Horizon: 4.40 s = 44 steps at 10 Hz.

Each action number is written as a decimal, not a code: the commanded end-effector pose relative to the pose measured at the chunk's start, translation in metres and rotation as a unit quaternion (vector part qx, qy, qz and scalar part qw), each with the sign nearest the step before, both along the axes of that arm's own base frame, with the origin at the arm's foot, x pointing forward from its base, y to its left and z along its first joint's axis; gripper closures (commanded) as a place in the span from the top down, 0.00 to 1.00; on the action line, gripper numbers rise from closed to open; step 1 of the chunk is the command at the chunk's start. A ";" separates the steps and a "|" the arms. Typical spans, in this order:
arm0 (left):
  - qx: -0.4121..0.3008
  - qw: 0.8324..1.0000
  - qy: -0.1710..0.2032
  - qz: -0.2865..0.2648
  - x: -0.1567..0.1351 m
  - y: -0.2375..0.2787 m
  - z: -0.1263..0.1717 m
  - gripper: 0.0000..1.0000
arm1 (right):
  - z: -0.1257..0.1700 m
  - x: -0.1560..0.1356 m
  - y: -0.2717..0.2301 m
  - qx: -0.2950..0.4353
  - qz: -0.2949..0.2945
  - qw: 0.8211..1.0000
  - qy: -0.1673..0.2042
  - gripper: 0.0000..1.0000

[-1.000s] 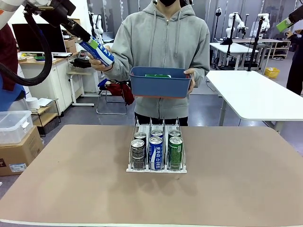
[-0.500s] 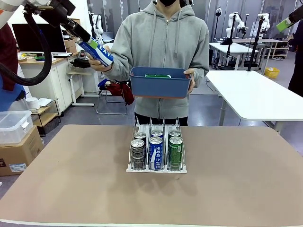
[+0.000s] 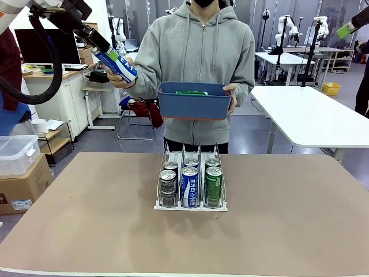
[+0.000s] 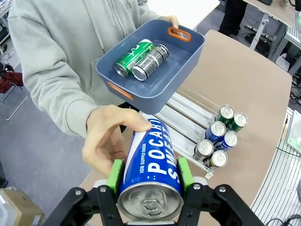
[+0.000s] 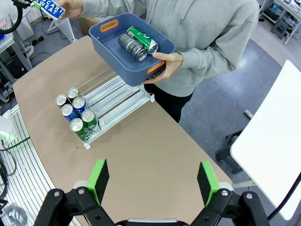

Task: Fill the beverage cans into the dispenser.
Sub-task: Pick up the Ionic drink handed by the human, then place the picked Ionic drink in the line of the Automatic Can Dispenser with the same cans.

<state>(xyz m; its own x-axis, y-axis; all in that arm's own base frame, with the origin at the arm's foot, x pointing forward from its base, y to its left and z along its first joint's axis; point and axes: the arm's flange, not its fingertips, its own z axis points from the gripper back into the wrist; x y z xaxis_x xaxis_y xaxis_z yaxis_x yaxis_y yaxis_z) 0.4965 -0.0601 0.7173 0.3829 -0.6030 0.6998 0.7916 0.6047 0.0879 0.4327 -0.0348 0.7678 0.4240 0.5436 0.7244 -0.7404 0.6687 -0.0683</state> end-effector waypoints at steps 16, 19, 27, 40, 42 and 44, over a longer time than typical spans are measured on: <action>0.000 1.000 -0.003 0.002 0.000 0.001 0.000 0.29 | 0.000 0.000 -0.001 0.000 -0.001 1.000 0.000 1.00; 0.000 1.000 -0.003 0.002 0.000 0.001 0.000 0.29 | 0.000 0.000 -0.001 0.000 -0.001 1.000 0.000 1.00; 0.001 1.000 0.002 -0.001 0.001 0.000 -0.003 0.00 | 0.000 0.000 -0.001 0.000 -0.001 1.000 0.000 1.00; 0.139 0.984 -0.063 -0.089 -0.173 -0.022 -0.075 0.57 | 0.000 0.000 -0.001 0.000 -0.001 1.000 0.000 1.00; 0.109 0.990 -0.017 -0.085 -0.168 -0.021 -0.070 0.57 | 0.000 0.000 -0.001 0.000 -0.001 1.000 0.000 1.00; 0.141 0.984 -0.053 -0.099 -0.175 -0.023 -0.077 0.57 | 0.000 0.000 -0.001 0.000 -0.001 1.000 0.000 1.00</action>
